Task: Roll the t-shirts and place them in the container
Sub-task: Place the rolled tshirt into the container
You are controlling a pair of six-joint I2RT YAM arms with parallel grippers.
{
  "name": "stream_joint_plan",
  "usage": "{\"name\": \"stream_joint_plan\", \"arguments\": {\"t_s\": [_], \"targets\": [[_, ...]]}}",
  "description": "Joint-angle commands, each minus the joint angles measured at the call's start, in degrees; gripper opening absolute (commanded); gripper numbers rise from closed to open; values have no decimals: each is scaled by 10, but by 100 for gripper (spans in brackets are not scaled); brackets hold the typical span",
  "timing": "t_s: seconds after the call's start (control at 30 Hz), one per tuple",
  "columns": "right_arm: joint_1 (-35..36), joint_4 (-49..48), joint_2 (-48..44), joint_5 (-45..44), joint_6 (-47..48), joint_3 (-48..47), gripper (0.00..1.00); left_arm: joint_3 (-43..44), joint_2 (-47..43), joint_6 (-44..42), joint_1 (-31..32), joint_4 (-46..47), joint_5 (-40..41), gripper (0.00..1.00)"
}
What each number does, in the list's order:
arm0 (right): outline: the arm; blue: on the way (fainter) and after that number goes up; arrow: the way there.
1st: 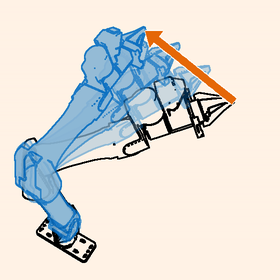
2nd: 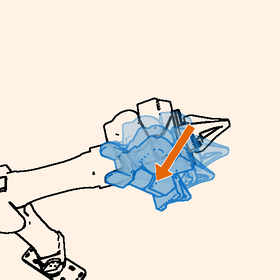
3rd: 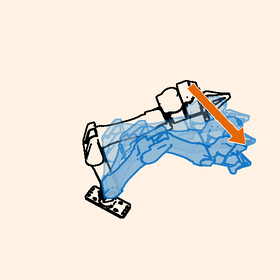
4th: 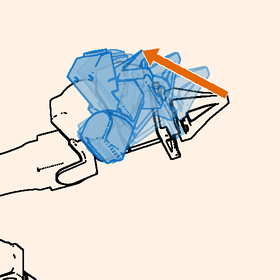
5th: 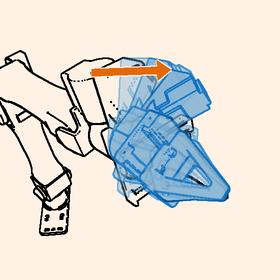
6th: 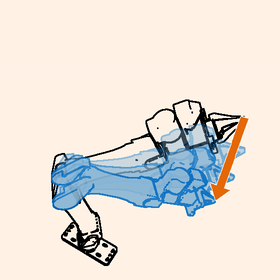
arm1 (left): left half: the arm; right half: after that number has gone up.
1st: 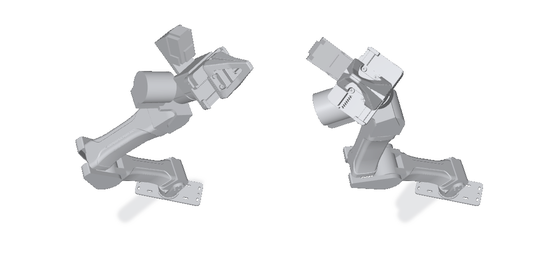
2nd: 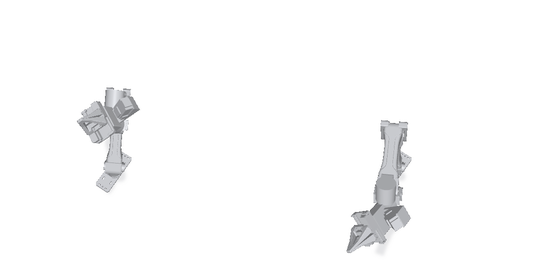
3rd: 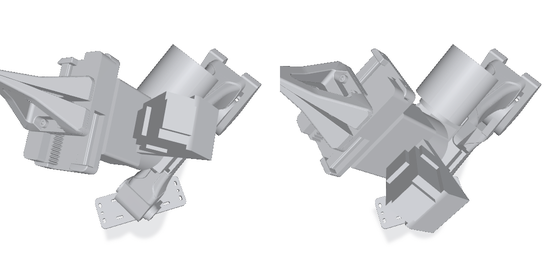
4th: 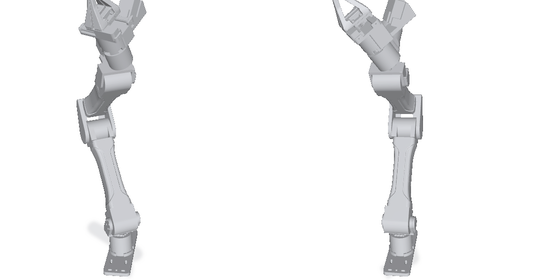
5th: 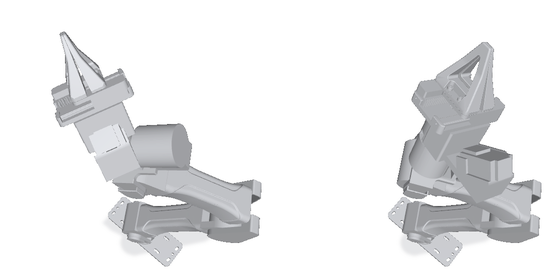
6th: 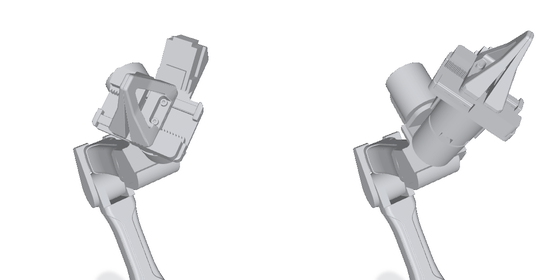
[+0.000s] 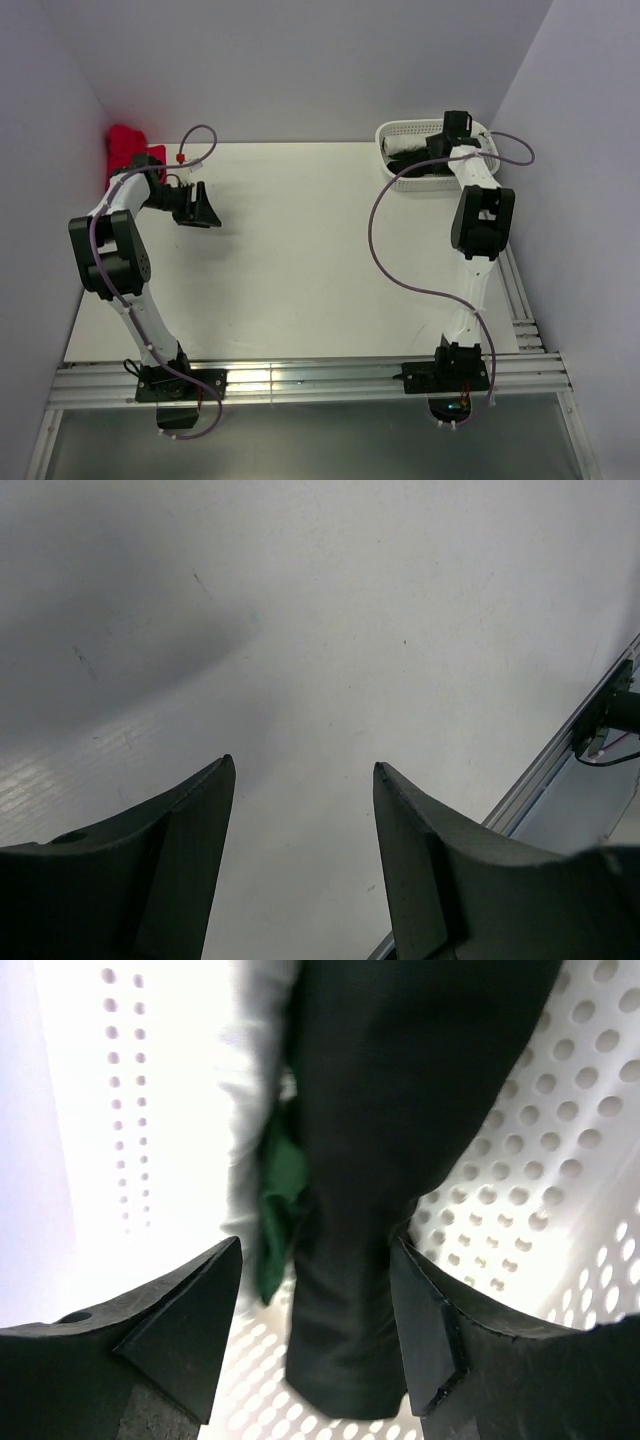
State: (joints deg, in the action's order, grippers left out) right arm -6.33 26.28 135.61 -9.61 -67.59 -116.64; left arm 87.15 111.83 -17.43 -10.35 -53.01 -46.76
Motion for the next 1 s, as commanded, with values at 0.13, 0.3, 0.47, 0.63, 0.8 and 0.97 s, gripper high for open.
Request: {"name": "stream_joint_plan", "arguments": {"t_s": [0.13,0.3,0.47,0.63,0.8,0.97], "targets": [[-6,4,-90,8,-3,10,71,26,11,1,6,4,-30,63],[-6,-29,-152,13,2,68,74,28,9,6,8,5,-38,63],[16,-62,-254,-3,46,154,80,28,-6,17,11,11,-39,63],[67,-115,-376,-30,100,300,81,15,-40,27,13,26,-17,63],[202,-140,-525,-102,154,457,85,-20,-87,28,12,42,13,63],[323,-159,-664,-142,165,607,88,-70,-144,22,12,59,37,63]]}}
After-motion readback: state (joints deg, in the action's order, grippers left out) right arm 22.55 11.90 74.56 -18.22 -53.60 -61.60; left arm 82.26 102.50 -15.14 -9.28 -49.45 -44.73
